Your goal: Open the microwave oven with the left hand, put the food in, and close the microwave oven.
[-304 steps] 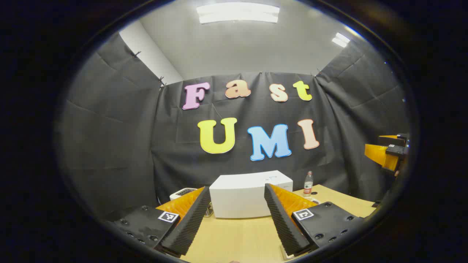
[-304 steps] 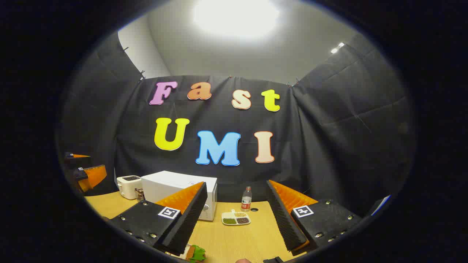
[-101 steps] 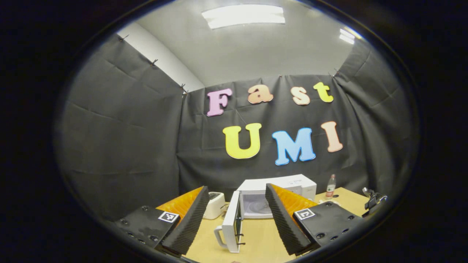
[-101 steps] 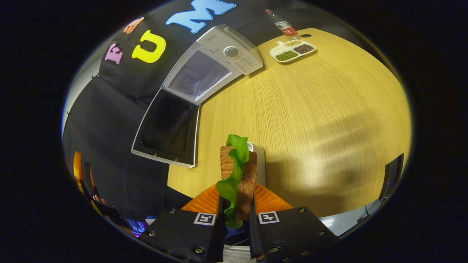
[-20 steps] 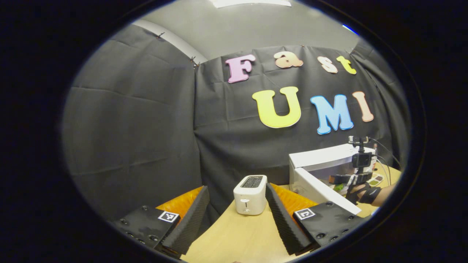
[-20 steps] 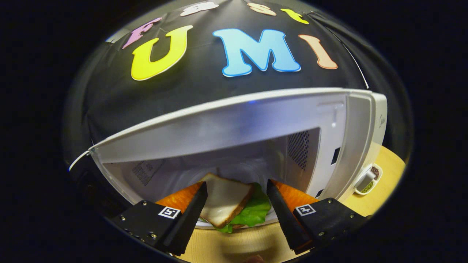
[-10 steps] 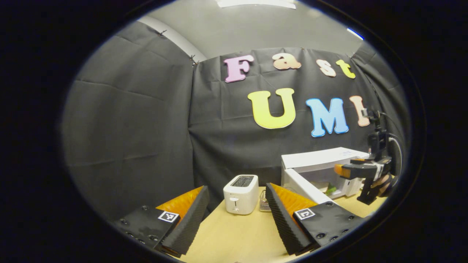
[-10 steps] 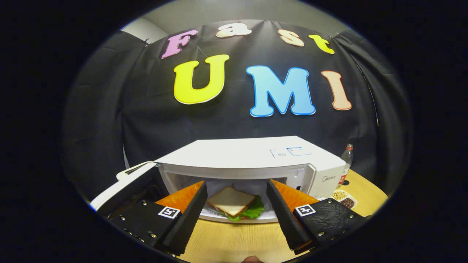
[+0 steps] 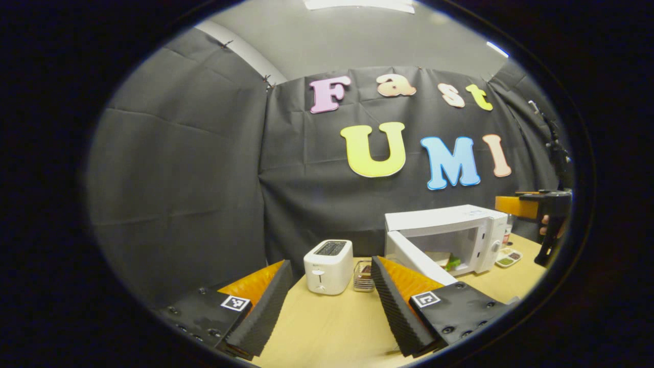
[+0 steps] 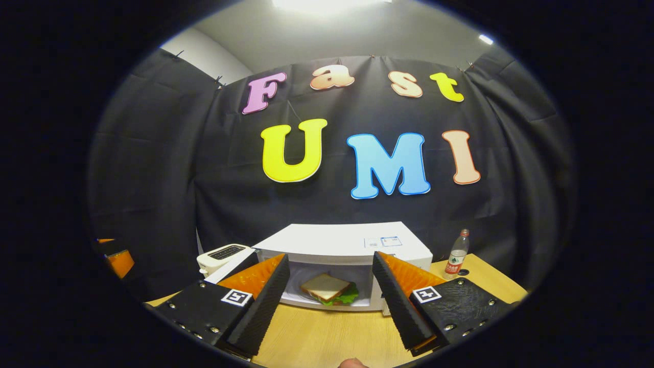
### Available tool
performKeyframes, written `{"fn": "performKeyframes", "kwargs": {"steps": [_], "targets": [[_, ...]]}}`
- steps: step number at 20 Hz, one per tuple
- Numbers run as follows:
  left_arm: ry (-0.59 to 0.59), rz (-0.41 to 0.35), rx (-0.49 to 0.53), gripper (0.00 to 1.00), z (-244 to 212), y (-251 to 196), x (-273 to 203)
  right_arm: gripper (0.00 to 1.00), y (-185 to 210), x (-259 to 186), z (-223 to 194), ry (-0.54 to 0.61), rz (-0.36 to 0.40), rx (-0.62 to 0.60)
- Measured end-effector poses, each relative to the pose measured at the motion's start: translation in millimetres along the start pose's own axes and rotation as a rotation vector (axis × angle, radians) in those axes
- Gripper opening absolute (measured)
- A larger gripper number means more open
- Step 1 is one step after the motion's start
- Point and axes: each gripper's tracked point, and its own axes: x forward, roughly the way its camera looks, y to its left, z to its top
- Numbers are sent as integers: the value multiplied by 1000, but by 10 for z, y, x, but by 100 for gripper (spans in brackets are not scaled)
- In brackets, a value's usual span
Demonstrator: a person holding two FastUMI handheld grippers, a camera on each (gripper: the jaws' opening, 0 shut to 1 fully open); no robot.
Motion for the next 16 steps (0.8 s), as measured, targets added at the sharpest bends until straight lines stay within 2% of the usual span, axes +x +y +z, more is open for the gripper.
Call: {"fn": "performKeyframes", "kwargs": {"steps": [3,6,8,13,14,15,16], "targets": [[23,-6,-6,100,-165,-54,8,98,-145,-275,111,-30,-11,-10],[41,-11,-14,96,-287,-137,-33,98,-268,-531,177,-37,-13,4],[73,-15,-10,81,-430,-200,-75,98,-346,-678,229,-40,-10,9],[131,-9,-47,55,-685,-285,-190,98,-478,-890,301,-52,1,5],[151,-8,-56,43,-744,-310,-222,98,-484,-940,309,-50,8,-6],[165,-10,-63,44,-794,-346,-243,98,-477,-955,325,-53,16,-16],[173,12,-53,31,-830,-294,-289,98,-484,-985,342,-55,21,-27]]}}
